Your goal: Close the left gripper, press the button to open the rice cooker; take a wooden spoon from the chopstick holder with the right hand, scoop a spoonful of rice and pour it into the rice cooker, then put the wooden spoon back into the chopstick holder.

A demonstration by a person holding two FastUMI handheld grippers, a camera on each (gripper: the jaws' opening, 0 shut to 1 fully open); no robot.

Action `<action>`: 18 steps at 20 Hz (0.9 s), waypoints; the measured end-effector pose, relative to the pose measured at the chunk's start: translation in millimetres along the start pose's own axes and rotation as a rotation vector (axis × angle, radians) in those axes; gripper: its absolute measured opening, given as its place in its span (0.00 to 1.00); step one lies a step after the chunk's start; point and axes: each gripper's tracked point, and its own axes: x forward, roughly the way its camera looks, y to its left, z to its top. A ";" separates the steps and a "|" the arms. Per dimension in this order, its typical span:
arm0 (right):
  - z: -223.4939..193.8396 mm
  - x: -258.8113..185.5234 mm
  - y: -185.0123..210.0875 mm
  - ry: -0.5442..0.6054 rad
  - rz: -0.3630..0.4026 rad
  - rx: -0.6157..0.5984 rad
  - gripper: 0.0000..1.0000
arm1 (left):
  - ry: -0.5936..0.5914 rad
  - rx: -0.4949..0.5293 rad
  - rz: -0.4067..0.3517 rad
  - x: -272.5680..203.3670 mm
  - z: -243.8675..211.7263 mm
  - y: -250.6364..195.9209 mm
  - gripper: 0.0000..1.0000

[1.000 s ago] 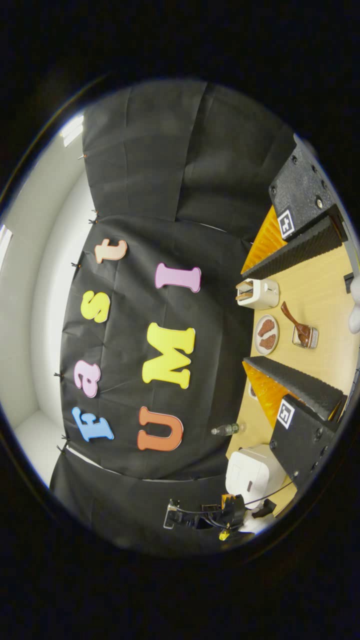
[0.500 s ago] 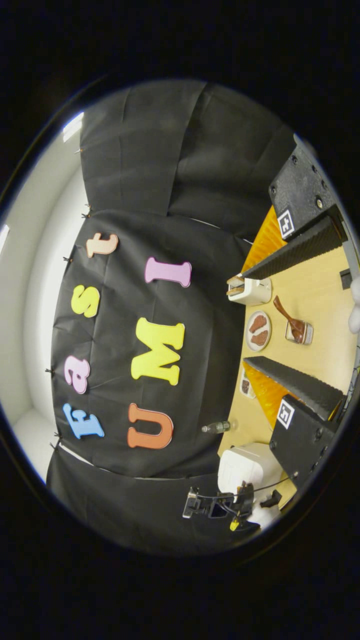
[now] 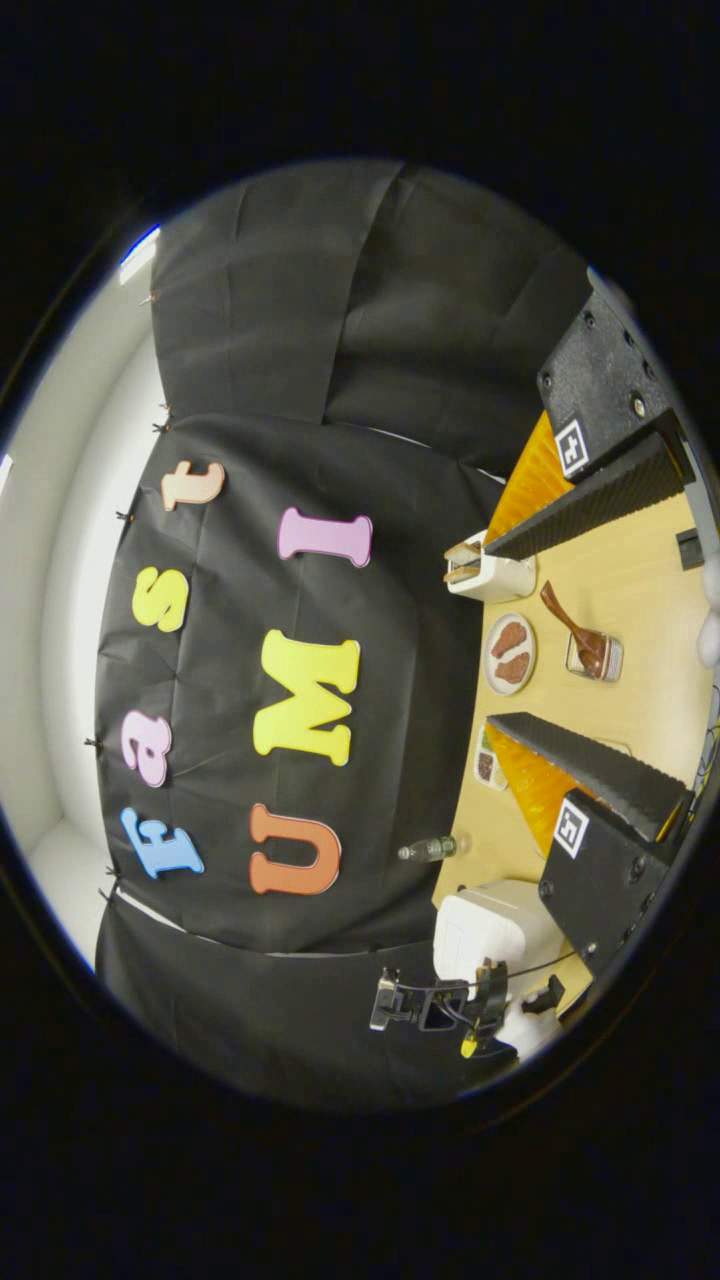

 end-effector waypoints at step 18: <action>18.7 -11.3 -17.9 -0.160 -0.031 0.037 1.00 | -0.685 -0.020 -0.004 -144.8 194.8 1.4 0.00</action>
